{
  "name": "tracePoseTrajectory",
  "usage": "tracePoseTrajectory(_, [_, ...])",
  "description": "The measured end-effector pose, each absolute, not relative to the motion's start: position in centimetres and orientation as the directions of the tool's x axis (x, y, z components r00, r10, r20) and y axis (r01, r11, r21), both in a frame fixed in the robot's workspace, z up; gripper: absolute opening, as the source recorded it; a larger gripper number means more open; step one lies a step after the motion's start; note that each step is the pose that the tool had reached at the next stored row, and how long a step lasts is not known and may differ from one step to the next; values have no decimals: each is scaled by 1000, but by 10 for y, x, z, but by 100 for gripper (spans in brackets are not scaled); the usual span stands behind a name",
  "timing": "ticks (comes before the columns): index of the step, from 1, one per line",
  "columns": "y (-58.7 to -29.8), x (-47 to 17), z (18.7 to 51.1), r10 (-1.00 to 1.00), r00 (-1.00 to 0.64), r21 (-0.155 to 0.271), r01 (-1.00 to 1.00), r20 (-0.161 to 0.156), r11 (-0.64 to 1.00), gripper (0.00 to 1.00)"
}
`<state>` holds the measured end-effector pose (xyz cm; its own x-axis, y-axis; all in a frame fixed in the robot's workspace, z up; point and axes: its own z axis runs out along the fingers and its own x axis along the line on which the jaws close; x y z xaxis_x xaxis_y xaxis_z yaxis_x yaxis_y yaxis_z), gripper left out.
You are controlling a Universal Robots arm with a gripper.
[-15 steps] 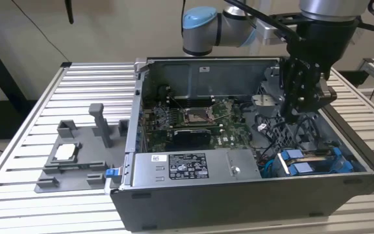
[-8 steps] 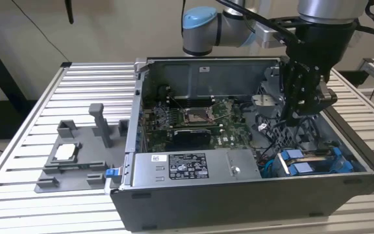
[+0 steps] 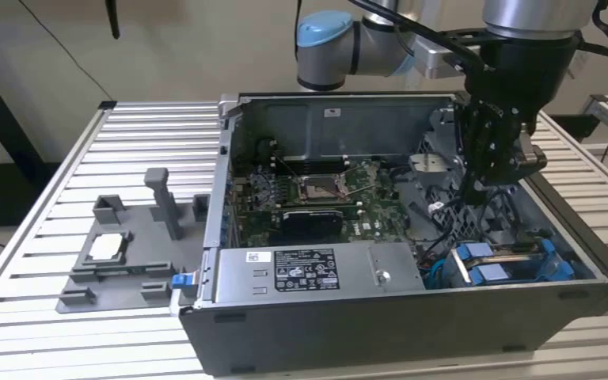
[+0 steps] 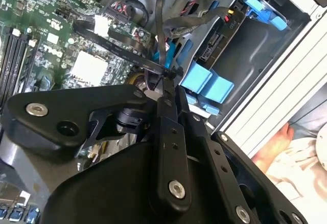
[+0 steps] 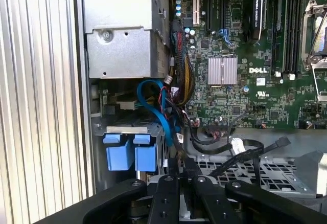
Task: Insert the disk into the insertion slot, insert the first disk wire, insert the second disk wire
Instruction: 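Insert the second disk wire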
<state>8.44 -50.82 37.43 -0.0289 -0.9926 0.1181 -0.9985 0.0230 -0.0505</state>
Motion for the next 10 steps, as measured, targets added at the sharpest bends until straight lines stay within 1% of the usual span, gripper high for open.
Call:
tracePoseTrajectory(6, [-508, 84, 374, -993, -29, -50, -998, 118, 23, 16])
tracePoseTrajectory(10, [-516, 87, 374, -994, -28, -44, -999, 108, 24, 16])
